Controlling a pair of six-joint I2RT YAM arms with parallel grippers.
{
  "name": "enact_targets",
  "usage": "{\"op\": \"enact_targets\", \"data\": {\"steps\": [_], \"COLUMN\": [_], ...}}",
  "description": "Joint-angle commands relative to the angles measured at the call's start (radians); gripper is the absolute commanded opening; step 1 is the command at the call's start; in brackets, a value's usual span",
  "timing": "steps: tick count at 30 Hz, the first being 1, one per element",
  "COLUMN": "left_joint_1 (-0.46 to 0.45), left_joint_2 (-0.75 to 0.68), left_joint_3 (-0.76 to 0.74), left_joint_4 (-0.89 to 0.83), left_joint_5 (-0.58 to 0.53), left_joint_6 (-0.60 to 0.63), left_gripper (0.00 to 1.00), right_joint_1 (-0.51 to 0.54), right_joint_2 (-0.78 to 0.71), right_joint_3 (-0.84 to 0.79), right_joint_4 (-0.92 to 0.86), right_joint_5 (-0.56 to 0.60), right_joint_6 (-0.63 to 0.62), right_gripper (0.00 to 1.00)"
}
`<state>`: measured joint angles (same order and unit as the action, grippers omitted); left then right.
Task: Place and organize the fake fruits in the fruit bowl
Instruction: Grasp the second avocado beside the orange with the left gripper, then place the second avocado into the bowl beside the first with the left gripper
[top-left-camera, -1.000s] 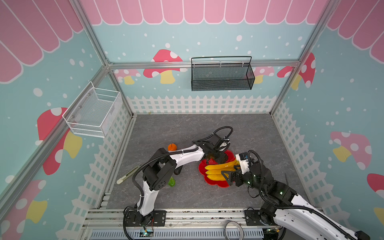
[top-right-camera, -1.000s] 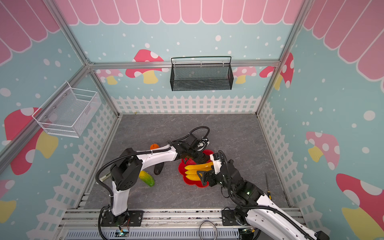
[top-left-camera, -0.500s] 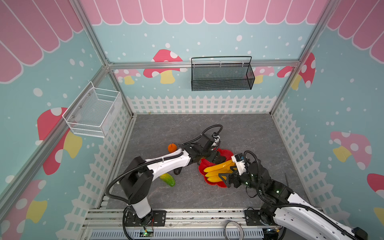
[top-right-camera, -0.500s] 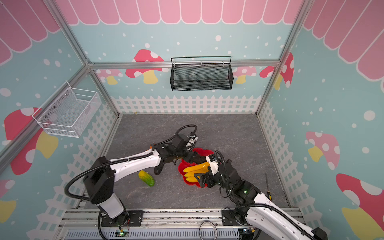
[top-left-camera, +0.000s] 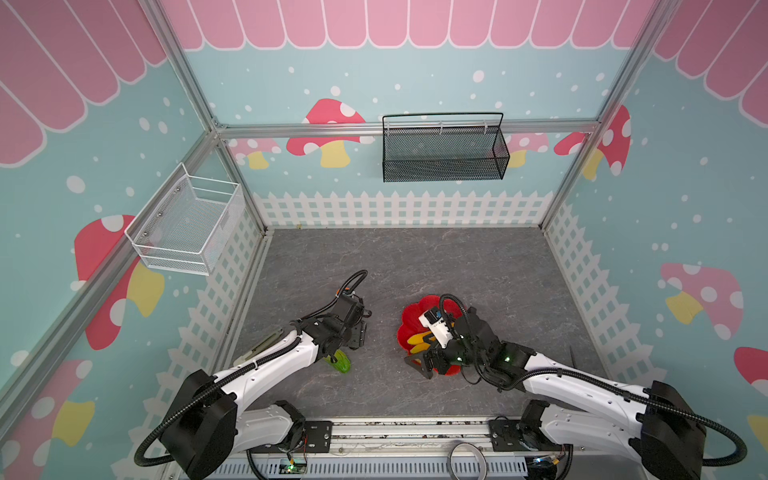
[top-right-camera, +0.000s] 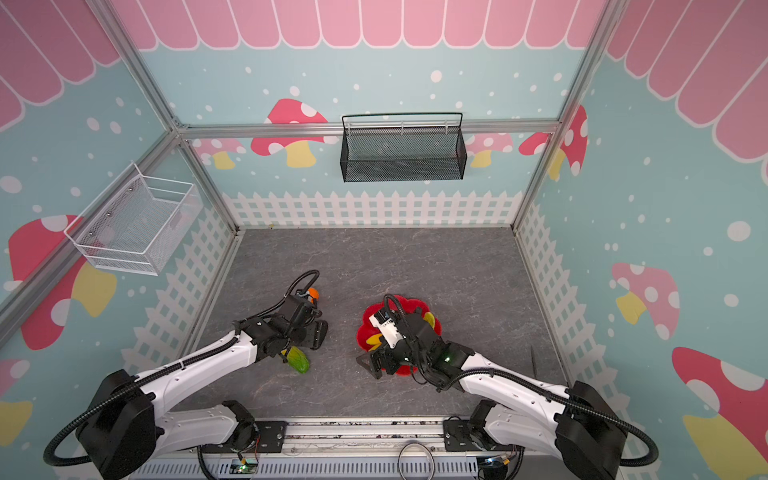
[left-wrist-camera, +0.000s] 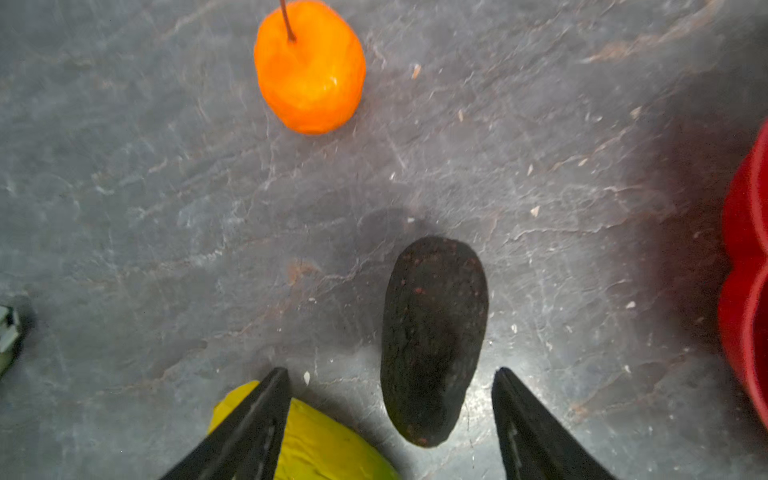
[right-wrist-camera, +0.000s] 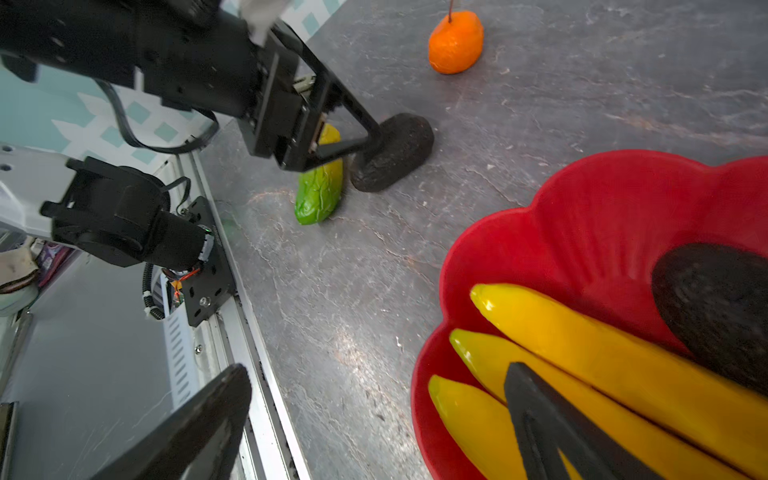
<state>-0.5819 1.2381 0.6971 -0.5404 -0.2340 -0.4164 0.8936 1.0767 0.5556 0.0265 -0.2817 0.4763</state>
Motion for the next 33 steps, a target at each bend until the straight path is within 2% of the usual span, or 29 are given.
{"op": "enact_targets", "data": {"steps": [1, 7, 11, 16, 17, 20, 22, 29, 33], "left_joint_1": [0.012, 0.014, 0.014, 0.014, 0.014, 0.012, 0.006, -0.139, -0.160], "left_joint_2": [0.030, 0.084, 0.122, 0.183, 0.193, 0.193, 0.163, 0.088, 0.160], "left_joint_3": [0.008, -0.007, -0.004, 0.006, 0.011, 0.021, 0.029, 0.169, 0.267], "left_joint_4": [0.022, 0.088, 0.131, 0.174, 0.173, 0.174, 0.175, 0.155, 0.174], "left_joint_5": [0.045, 0.089, 0.076, 0.062, 0.066, 0.078, 0.093, 0.112, 0.223], "left_joint_6": [-0.039, -0.030, -0.019, -0.016, -0.016, -0.016, -0.012, 0.080, 0.110], "left_gripper": [0.74, 0.73, 0.72, 0.64, 0.61, 0.42, 0.37, 0.37, 0.37], "right_joint_1": [0.019, 0.022, 0.022, 0.021, 0.022, 0.021, 0.016, -0.061, -0.115], "right_joint_2": [0.003, -0.033, -0.046, -0.045, -0.047, -0.066, -0.091, -0.203, -0.231], "right_joint_3": [0.014, -0.032, -0.045, -0.044, -0.045, -0.051, -0.054, -0.099, -0.131], "right_joint_4": [0.047, 0.047, 0.043, 0.035, 0.032, 0.000, -0.035, -0.068, -0.076], "right_joint_5": [-0.002, 0.025, 0.037, 0.042, 0.046, 0.093, 0.144, 0.118, 0.084], "right_joint_6": [0.002, 0.033, 0.036, 0.037, 0.041, 0.063, 0.088, 0.116, 0.137], "right_gripper": [0.99, 0.98, 0.98, 0.99, 0.99, 0.98, 0.98, 0.98, 0.98]}}
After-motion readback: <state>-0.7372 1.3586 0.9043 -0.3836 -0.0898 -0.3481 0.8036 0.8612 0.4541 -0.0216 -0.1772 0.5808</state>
